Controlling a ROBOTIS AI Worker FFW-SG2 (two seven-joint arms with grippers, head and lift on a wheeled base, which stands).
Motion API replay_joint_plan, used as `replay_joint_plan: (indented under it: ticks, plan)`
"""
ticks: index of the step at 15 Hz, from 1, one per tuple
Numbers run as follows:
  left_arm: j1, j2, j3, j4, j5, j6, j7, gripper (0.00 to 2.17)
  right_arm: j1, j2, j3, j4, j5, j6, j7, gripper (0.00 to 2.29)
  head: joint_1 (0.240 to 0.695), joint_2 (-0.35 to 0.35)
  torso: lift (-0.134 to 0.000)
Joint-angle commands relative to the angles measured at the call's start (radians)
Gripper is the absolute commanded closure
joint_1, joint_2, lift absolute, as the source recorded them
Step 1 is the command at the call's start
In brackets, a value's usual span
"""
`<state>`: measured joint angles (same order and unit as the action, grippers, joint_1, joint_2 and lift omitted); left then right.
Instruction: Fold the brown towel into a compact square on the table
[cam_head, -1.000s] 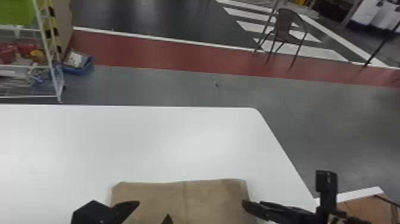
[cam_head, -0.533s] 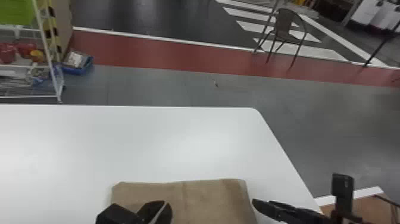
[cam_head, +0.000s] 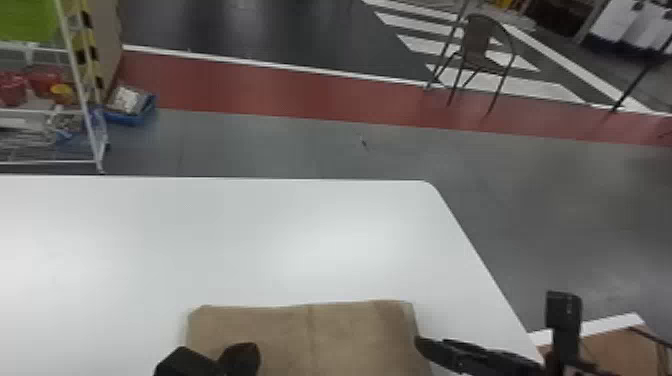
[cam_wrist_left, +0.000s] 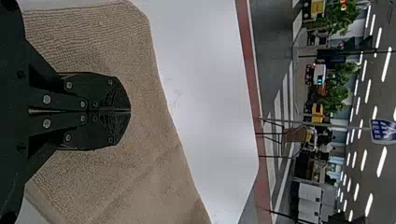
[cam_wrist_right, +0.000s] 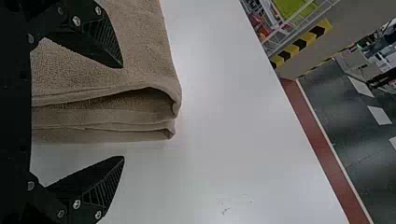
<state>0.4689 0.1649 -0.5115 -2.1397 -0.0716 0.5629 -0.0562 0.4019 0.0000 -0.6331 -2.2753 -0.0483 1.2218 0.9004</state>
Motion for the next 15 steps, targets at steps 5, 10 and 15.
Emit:
replay_joint_plan:
  ticks: [5,10,15]
  plan:
    - [-0.021,-0.002,-0.001,0.052,-0.014,0.001,0.015,2.01,-0.009,0.001,0.046,0.000,0.051,0.042,-0.005,0.21,0.695,-0.350,-0.123]
    - [-0.027,-0.002,-0.001,0.069,-0.014,-0.002,0.015,2.01,-0.035,0.001,0.076,0.040,0.074,0.048,-0.014,0.21,0.695,-0.350,-0.123]
    - [-0.027,-0.002,-0.002,0.072,-0.022,-0.002,0.018,2.01,-0.057,0.001,0.108,0.065,0.102,0.066,-0.014,0.28,0.695,-0.350,-0.123]
